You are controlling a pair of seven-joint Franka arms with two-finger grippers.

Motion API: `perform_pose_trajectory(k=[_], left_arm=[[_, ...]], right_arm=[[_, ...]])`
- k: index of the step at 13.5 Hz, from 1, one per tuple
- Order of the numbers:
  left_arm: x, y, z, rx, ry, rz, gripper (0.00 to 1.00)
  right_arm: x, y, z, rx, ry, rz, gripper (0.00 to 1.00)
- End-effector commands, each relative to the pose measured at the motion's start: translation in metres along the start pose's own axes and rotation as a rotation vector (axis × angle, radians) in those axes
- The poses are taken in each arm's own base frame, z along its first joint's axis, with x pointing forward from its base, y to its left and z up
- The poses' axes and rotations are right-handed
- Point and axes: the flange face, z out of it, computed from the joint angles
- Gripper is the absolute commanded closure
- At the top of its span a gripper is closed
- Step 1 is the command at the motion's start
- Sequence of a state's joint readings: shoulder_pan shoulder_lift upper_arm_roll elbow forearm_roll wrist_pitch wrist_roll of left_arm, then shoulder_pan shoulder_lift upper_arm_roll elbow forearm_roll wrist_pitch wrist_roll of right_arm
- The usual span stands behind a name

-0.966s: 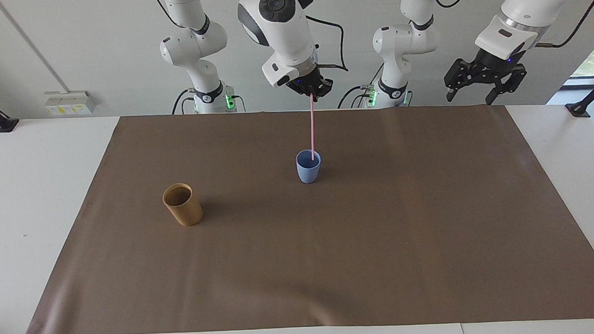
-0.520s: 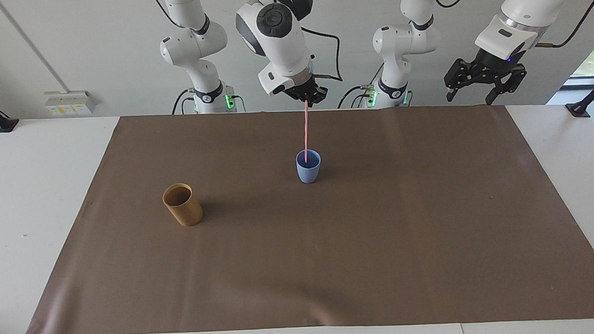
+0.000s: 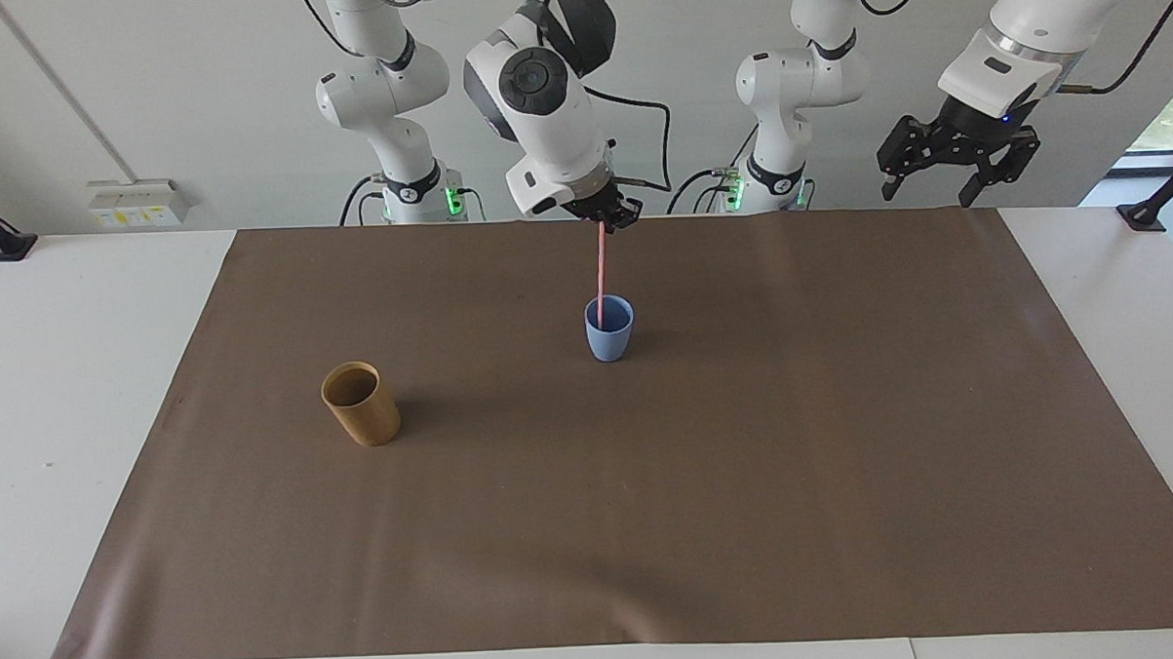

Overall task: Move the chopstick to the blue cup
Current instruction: 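Lower the pink stick into the blue cup and open the right gripper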

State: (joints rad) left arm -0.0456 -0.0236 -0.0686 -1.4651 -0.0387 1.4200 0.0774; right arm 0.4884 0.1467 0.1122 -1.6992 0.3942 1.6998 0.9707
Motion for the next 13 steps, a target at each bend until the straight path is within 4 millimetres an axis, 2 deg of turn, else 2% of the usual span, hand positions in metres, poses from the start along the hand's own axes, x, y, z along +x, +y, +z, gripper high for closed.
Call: perform_pose_trajectory(k=[1,4,5,6,7,8,10,13], left_arm=[[-0.008,-0.004,0.000,0.014,-0.007,0.003,0.00],[-0.008,-0.004,0.000,0.014,-0.006,0.003,0.00],[-0.008,-0.004,0.000,0.014,-0.006,0.003,0.00],[-0.008,-0.004,0.000,0.014,-0.007,0.003,0.00],[-0.009,-0.003,-0.001,0.014,-0.006,0.003,0.00],[-0.009,-0.002,-0.001,0.014,-0.006,0.004,0.00],[-0.009,-0.004,-0.001,0.014,-0.006,0.001,0.00],[-0.009,-0.004,-0.001,0.014,-0.006,0.003,0.00]], right_arm=[[0.003,0.002,0.003,0.042,-0.033,-0.006,1.00],[0.006,0.001,0.015,0.047,-0.028,-0.008,1.00],[0.006,0.002,0.015,0.045,-0.029,-0.009,0.82],[0.006,0.004,0.017,0.039,-0.033,-0.006,0.42],[0.006,0.004,0.017,0.034,-0.036,-0.007,0.08],[0.006,0.004,0.016,0.033,-0.033,-0.008,0.00],[0.004,0.005,0.011,0.013,-0.015,-0.030,0.00],[-0.003,0.018,-0.014,-0.053,0.102,-0.175,0.00]])
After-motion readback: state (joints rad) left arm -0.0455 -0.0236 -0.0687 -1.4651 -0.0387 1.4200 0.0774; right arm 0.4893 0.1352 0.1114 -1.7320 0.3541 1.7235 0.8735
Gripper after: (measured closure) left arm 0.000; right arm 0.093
